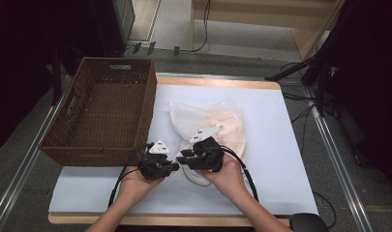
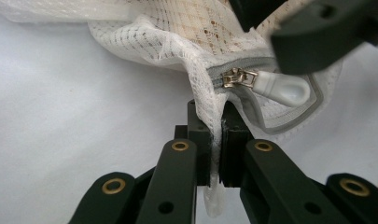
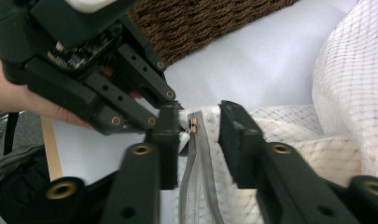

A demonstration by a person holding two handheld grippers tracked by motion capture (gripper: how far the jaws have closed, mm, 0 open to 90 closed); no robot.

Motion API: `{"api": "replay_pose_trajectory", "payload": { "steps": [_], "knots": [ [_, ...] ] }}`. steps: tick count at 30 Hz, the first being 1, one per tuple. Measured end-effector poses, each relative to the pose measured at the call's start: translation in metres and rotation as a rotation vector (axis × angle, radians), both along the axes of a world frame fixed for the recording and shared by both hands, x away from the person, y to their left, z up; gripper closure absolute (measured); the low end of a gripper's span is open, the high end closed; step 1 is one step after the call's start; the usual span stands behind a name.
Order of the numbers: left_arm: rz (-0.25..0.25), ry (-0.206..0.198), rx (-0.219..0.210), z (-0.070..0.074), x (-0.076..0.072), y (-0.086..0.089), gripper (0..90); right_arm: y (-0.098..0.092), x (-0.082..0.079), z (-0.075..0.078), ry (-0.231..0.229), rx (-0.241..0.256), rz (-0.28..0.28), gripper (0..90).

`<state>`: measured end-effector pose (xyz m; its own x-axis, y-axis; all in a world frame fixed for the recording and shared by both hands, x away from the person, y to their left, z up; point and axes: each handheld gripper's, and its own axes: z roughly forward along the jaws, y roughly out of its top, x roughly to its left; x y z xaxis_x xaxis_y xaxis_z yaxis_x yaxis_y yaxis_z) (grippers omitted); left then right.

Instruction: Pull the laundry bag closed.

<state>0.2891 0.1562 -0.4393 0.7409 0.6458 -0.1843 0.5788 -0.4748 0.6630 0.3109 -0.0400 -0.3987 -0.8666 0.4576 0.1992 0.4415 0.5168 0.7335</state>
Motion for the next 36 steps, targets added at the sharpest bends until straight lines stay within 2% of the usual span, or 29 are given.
{"api": "replay_pose_trajectory", "payload": {
  "steps": [5, 8, 13, 14, 18, 28, 36],
  "knots": [
    [-0.004, -0.004, 0.004, 0.001, 0.0, -0.002, 86.2, -0.006, -0.004, -0.002, 0.017, 0.002, -0.007, 58.9],
    [-0.004, -0.004, 0.004, 0.001, 0.001, -0.002, 86.0, -0.009, -0.008, -0.002, 0.02, -0.002, -0.014, 59.0],
    [-0.005, -0.007, 0.002, 0.002, 0.001, -0.003, 86.0, -0.014, -0.016, -0.004, 0.03, 0.003, -0.02, 62.6],
    [-0.005, -0.013, 0.0, 0.002, 0.002, -0.004, 86.0, -0.015, -0.019, -0.006, 0.045, 0.005, -0.027, 63.6],
    [-0.013, -0.012, 0.008, 0.003, 0.002, -0.005, 85.9, -0.016, -0.02, -0.009, 0.057, 0.0, -0.026, 65.9],
    [-0.033, -0.019, 0.012, 0.002, 0.001, -0.011, 85.5, -0.015, -0.013, -0.017, 0.11, 0.014, -0.053, 69.5],
    [-0.045, -0.015, 0.024, 0.002, 0.0, -0.013, 85.6, -0.015, -0.006, -0.02, 0.122, 0.021, -0.081, 78.9]
  ]
}}
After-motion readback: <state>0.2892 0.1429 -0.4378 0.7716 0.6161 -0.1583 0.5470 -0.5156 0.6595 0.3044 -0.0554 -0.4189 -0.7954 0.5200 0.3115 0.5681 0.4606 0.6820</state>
